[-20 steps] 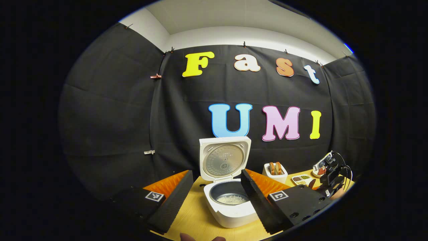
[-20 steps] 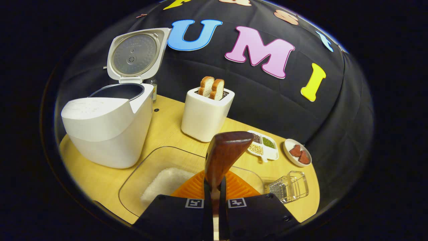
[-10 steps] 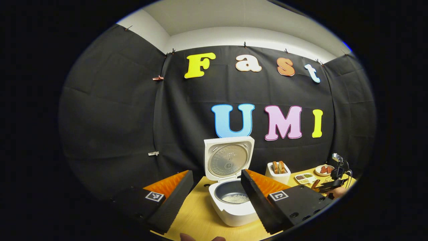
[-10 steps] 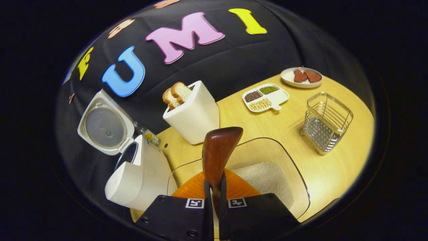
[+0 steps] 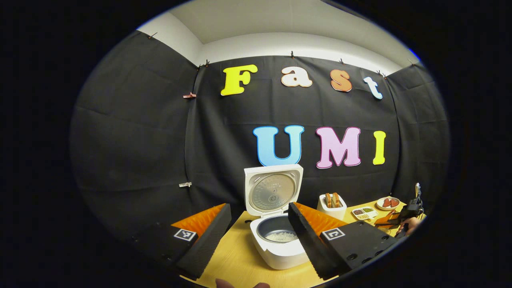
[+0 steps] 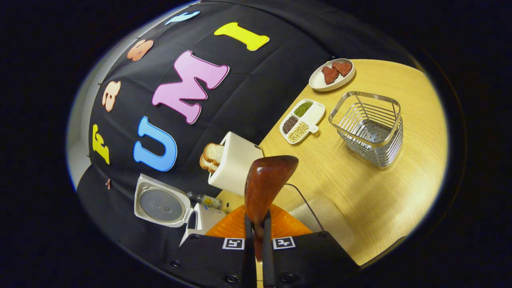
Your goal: Close the left gripper, press the button to open the rice cooker; take a wooden spoon from the chopstick holder with the right hand, scoop a spoonful of rice and pour it into the rice cooker, then put the wooden spoon back into the chopstick holder.
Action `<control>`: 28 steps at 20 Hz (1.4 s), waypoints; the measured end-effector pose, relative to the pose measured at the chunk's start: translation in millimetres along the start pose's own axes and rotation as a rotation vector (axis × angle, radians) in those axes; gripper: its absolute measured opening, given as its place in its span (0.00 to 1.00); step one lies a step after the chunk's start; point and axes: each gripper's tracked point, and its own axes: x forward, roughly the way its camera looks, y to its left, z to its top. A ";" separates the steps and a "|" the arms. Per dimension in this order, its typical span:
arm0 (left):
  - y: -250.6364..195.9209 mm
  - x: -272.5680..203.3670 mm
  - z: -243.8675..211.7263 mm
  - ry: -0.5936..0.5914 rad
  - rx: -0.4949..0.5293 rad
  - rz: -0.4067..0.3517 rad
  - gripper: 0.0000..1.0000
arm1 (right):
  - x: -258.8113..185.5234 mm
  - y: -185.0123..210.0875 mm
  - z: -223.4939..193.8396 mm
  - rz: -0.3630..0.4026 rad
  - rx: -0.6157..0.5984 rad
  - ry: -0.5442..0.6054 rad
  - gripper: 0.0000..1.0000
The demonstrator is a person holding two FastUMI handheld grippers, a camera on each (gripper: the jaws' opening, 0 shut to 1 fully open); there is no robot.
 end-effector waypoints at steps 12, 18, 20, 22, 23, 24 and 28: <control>-3.7 -16.8 0.3 -0.017 -0.025 -0.020 0.98 | -41.5 56.0 46.0 0.060 0.115 -0.057 0.11; 0.7 -27.0 -8.5 -0.014 -0.045 -0.010 0.98 | -57.0 104.3 59.9 0.108 0.202 -0.080 0.10; 2.1 -29.3 -12.6 -0.009 -0.059 -0.003 0.98 | -56.7 124.1 57.1 0.119 0.175 -0.070 0.11; 3.0 -33.2 -17.0 -0.006 -0.070 0.000 0.98 | -54.7 148.9 53.1 0.139 0.174 -0.058 0.11; 4.1 -33.8 -17.4 -0.006 -0.073 0.002 0.98 | -52.3 162.8 49.7 0.153 0.184 -0.050 0.11; 5.9 -34.5 -17.9 -0.004 -0.073 0.004 0.98 | -50.6 178.0 42.8 0.170 0.194 -0.039 0.11; 15.7 -39.7 -23.5 -0.003 -0.050 0.024 0.99 | -36.4 227.7 20.8 0.205 0.152 -0.014 0.11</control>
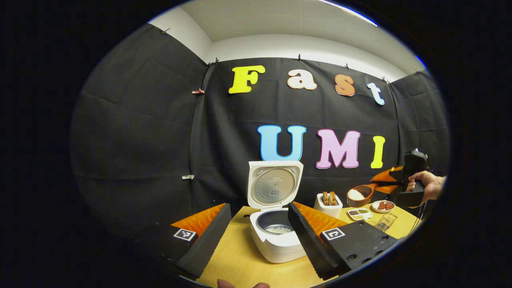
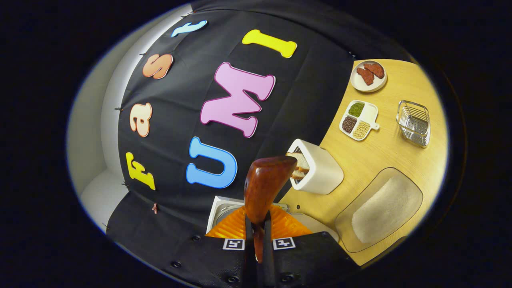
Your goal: Close the left gripper, press the button to open the rice cooker; take a wooden spoon from the chopstick holder with the right hand, scoop a spoonful of rice and pour it into the rice cooker, then put the wooden spoon back into the chopstick holder.
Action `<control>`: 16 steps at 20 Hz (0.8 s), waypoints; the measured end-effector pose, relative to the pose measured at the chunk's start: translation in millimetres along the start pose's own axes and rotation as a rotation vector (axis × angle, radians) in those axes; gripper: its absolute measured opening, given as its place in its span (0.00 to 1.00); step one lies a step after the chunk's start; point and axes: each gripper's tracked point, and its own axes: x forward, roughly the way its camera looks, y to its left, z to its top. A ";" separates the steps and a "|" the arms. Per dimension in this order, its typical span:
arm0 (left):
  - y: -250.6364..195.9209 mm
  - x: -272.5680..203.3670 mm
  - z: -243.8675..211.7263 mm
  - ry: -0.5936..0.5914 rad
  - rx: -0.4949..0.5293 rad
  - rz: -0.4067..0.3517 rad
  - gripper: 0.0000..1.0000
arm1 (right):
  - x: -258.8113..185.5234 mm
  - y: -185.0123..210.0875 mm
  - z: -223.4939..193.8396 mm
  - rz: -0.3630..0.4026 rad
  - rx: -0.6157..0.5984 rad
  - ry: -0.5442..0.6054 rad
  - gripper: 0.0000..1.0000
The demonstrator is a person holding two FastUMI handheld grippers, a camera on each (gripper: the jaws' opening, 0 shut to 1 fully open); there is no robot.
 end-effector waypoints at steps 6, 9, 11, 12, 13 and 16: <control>5.0 8.0 -7.4 0.016 -0.002 -0.002 0.98 | 54.5 35.2 -48.5 0.022 -0.004 0.040 0.11; 10.0 15.5 -13.9 0.030 -0.010 -0.010 0.98 | 82.3 43.1 -73.1 0.005 -0.086 0.054 0.11; 17.7 23.0 -18.1 0.042 0.000 -0.009 0.98 | 102.5 44.1 -90.6 -0.004 -0.160 0.065 0.11; 19.9 26.5 -20.2 0.047 0.002 -0.013 0.98 | 110.4 42.5 -98.3 -0.008 -0.203 0.068 0.11; 22.8 30.5 -20.6 0.051 -0.002 -0.017 0.98 | 118.5 40.6 -102.0 -0.012 -0.248 0.062 0.11; 34.7 37.3 -23.6 0.060 -0.016 -0.013 0.98 | 139.9 34.2 -110.5 -0.033 -0.365 0.050 0.11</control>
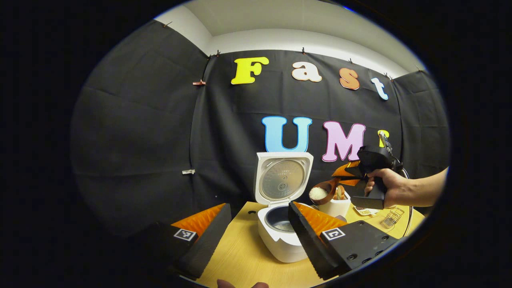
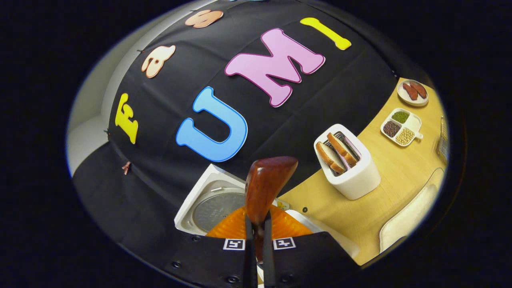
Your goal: Close the left gripper, press the button to open the rice cooker; take a wooden spoon from the chopstick holder with the right hand, scoop a spoonful of rice and pour it into the rice cooker, then put the wooden spoon back into the chopstick holder.
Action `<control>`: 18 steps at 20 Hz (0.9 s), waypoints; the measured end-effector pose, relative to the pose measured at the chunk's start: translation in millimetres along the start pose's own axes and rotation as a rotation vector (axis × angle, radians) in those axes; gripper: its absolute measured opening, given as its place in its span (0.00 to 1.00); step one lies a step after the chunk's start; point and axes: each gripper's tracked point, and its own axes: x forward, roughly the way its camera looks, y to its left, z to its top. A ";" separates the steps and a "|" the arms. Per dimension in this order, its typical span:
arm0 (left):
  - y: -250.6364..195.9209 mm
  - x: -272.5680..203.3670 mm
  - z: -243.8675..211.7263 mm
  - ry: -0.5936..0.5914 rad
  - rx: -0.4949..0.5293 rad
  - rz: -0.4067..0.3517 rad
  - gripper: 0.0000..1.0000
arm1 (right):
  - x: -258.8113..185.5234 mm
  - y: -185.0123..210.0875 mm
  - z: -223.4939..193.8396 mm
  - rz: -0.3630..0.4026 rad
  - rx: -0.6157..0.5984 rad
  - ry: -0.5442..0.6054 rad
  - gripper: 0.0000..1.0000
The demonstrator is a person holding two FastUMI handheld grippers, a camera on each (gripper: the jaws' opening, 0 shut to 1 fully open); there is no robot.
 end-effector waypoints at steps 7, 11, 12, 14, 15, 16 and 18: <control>18.8 13.0 -19.9 0.048 -0.036 -0.002 0.98 | 27.1 1.2 -19.4 -0.034 -0.312 0.003 0.11; 26.3 18.7 -21.9 0.045 -0.047 0.004 0.98 | 32.8 15.3 -27.6 -0.021 -0.441 0.009 0.10; 27.2 19.2 -21.6 0.046 -0.045 0.005 0.97 | 33.8 19.8 -30.1 -0.016 -0.469 0.011 0.11; 29.6 20.4 -24.3 0.046 -0.041 0.006 0.95 | 35.2 27.6 -33.6 0.005 -0.517 0.007 0.10; 30.5 19.6 -24.5 0.046 -0.041 0.007 0.95 | 35.1 31.8 -33.6 0.013 -0.536 0.002 0.10; 30.3 18.8 -25.2 0.047 -0.041 0.008 0.95 | 34.1 37.4 -35.1 0.024 -0.556 -0.002 0.10; 31.1 17.7 -26.5 0.047 -0.043 0.007 0.95 | 31.3 48.2 -37.8 0.049 -0.601 -0.012 0.11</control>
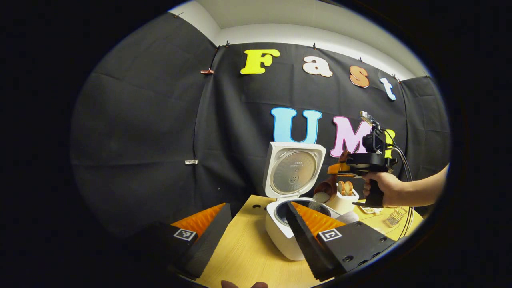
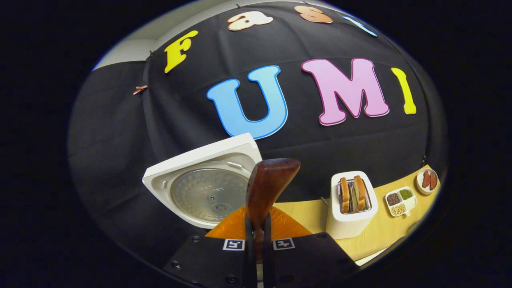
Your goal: Close the left gripper, press the button to open the rice cooker; take a wooden spoon from the chopstick holder with the right hand, scoop a spoonful of rice and pour it into the rice cooker, then put the wooden spoon back into the chopstick holder.
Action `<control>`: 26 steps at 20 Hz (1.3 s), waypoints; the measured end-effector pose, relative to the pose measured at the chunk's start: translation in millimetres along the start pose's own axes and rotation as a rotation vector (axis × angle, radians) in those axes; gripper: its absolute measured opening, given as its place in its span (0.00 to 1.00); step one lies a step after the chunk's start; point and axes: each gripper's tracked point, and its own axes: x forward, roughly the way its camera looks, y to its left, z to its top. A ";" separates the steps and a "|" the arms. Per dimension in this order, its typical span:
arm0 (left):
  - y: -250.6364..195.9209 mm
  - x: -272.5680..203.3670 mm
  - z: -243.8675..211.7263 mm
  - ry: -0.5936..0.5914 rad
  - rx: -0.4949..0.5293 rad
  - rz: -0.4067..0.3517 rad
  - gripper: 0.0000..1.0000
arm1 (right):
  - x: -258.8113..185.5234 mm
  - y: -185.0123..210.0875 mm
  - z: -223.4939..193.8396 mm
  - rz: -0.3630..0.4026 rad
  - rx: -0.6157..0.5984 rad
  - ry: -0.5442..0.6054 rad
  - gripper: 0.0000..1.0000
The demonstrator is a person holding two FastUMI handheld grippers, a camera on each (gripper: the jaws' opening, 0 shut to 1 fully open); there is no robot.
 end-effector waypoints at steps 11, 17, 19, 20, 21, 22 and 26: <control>0.0 -13.8 3.4 -0.013 0.008 0.012 0.95 | -15.6 69.4 4.9 0.105 -0.599 -0.069 0.11; 0.3 -27.3 3.9 -0.024 0.005 0.023 0.95 | -29.3 87.6 8.3 0.147 -0.846 -0.116 0.11; -0.4 -42.2 -1.6 -0.023 0.001 0.025 0.95 | -34.3 91.8 1.0 0.154 -0.851 -0.118 0.10; -1.1 -45.2 -1.9 -0.024 0.001 0.027 0.95 | -34.3 89.9 2.3 0.153 -0.825 -0.109 0.11; -1.3 -48.3 -0.7 -0.026 0.003 0.031 0.95 | -34.7 85.7 3.4 0.150 -0.773 -0.094 0.11; -1.7 -49.4 0.2 -0.029 0.008 0.037 0.95 | -32.3 82.7 4.6 0.136 -0.710 -0.076 0.11; -8.2 -58.6 4.9 -0.034 0.026 0.050 0.95 | -36.9 45.7 15.1 0.084 -0.384 -0.010 0.11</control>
